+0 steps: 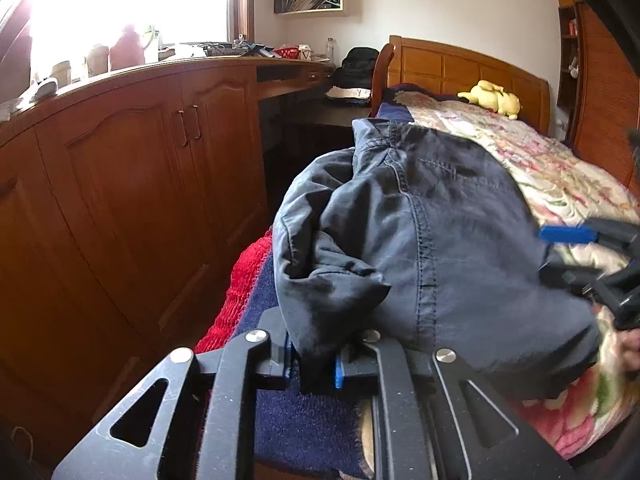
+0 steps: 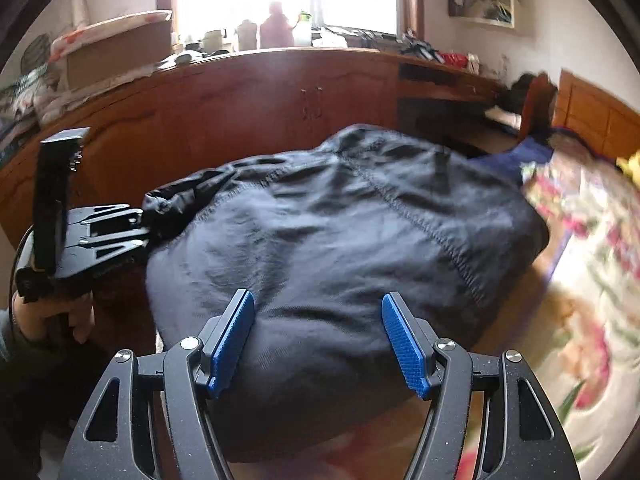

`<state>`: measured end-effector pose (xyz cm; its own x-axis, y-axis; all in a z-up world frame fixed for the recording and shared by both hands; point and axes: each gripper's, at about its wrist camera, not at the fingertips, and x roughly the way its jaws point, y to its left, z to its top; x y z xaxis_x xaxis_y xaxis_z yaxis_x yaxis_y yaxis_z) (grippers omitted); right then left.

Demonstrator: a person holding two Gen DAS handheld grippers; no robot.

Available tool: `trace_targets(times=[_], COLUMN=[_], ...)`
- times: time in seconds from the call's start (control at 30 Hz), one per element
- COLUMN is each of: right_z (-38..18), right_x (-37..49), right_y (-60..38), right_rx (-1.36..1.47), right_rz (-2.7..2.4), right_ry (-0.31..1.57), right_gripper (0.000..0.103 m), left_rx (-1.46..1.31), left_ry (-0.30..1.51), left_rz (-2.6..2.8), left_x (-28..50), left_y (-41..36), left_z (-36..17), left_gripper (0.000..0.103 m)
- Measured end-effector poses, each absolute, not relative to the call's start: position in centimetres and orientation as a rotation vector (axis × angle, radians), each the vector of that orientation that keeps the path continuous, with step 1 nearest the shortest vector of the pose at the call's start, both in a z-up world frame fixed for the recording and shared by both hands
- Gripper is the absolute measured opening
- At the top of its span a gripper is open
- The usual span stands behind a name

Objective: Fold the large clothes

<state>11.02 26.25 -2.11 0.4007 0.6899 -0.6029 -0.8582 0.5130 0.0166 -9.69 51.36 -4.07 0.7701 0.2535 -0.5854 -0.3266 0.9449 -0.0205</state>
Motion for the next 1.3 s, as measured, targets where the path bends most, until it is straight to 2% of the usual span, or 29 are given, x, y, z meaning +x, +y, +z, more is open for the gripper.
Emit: trace_targets(times=[0.13,0.27,0.33,0.37,0.4,0.67,0.83,0.9,1.3], right_z=[-4.7,-4.2,-3.6,-3.3,-3.0,0.7,2.4,3.2,3.4], right_x=[11.0,11.2,11.6,12.0,12.1,11.1,8.1,6.9,3.1], right_y=[26.7,26.8,26.5,26.0,25.4,17.6,13.2,11.1,0.7], right_rx=[-0.373,-0.356,-0.324,-0.309,-0.293,-0.269,-0.261,-0.255,-0.203], right_rz=[0.954,0.944,0.959,0.966,0.972,0.878,0.812,0.782,0.612], right_ry=[0.586,0.62,0.637,0.646,0.655,0.609,0.571,0.559,0.506], right_gripper=[0.068,0.069,0.069,0.069,0.069,0.069,0.083,0.085,0.085], left_rx=[-0.112,-0.081,-0.066,-0.062,-0.06,-0.034,-0.019,0.001,0.001], left_ry=[0.617,0.592,0.584,0.573,0.559,0.484,0.47,0.455,0.436], left_rz=[0.349,0.357,0.376,0.386,0.379,0.351,0.279,0.248,0.123], left_x=[-10.5,-11.7,-12.2,-12.5,-12.9,-13.8,-12.7,-12.0,-8.4], left_y=[51.5,50.2,49.3,48.9,48.3,42.3,37.5,35.0,24.4], left_z=[-3.3,-2.1,-1.2,-0.8,-0.3,3.4,4.5,4.7,3.9], left_gripper=[0.028,0.043,0.064,0.077,0.079,0.083,0.084,0.084,0.084])
